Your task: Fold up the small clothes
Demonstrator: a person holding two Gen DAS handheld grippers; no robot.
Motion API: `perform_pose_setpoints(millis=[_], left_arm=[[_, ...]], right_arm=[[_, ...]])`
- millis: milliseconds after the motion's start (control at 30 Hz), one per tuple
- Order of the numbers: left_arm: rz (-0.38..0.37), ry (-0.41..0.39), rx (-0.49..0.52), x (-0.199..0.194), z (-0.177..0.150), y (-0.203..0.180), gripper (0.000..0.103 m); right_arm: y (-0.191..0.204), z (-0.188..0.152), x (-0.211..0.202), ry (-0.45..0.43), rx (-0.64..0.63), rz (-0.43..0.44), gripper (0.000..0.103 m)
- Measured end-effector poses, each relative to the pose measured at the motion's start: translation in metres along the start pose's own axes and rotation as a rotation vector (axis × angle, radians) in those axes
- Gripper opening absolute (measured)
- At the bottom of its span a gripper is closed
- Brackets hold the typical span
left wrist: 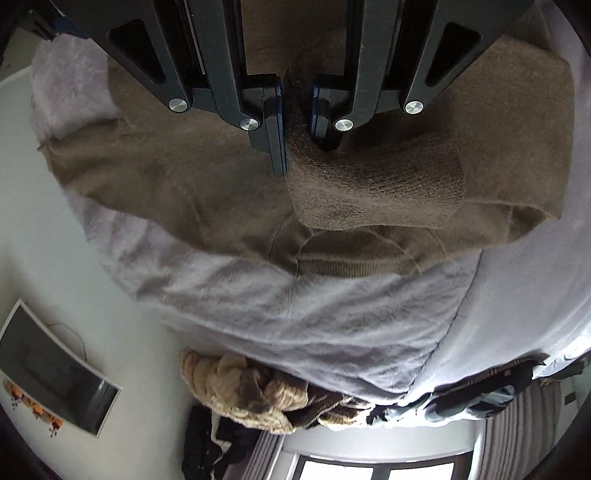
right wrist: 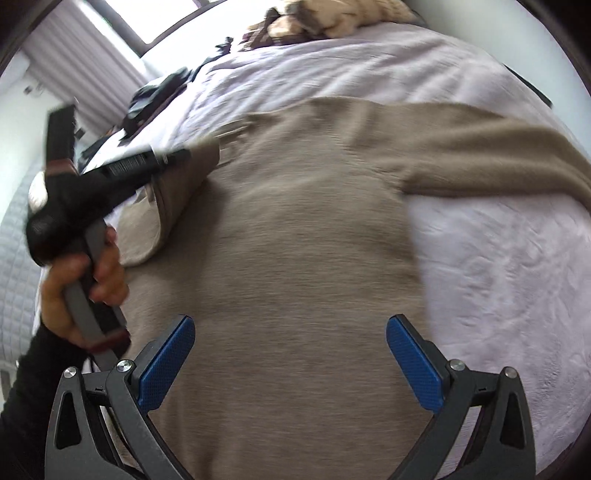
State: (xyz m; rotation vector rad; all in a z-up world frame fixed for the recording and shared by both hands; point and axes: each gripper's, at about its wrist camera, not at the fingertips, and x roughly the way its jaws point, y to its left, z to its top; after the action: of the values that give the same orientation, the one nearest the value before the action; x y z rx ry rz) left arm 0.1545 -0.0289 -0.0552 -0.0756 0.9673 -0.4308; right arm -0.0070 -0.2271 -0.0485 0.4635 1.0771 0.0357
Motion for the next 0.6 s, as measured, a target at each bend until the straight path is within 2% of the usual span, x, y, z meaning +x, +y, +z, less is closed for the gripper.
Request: perform_pose_setpoints(millis=[33,67,133,167,233,300,367,500,600], left_arm=[[0.008,0.021,-0.001,0.006,-0.005,0.001,0.028],[0.016,0.022,-0.001,0.006,-0.008,0.003,0.053],[0.055,-0.018,0.010,-0.008,-0.015,0.006,0.082],[0.070,-0.048,0.026,-0.017,-0.017,0.006,0.084],[0.044,-0.076,0.090,-0.037,-0.016,0.009,0.084],[0.063,-0.105,0.139,-0.058,-0.014,0.021,0.084],[0.094,-0.133,0.142,-0.076,-0.009,0.042,0.084],[0.191,-0.143,0.034,-0.095,0.002,0.112,0.084],[0.260,-0.076,-0.061,-0.086,0.002,0.165,0.084]], right_arm=[[-0.008,0.001,0.001,-0.001,0.021,0.020,0.103],[-0.014,0.002,0.002,-0.002,0.041,0.043,0.103],[-0.022,0.004,0.005,0.002,0.077,0.099,0.103],[-0.023,0.005,0.008,0.011,0.086,0.116,0.103],[-0.018,0.010,0.014,0.018,0.079,0.121,0.103],[-0.005,0.016,0.021,0.030,0.027,0.112,0.103],[0.017,0.022,0.025,0.029,-0.059,0.067,0.103],[0.073,0.041,0.037,-0.017,-0.289,-0.032,0.103],[0.128,0.053,0.056,-0.046,-0.494,-0.117,0.103]])
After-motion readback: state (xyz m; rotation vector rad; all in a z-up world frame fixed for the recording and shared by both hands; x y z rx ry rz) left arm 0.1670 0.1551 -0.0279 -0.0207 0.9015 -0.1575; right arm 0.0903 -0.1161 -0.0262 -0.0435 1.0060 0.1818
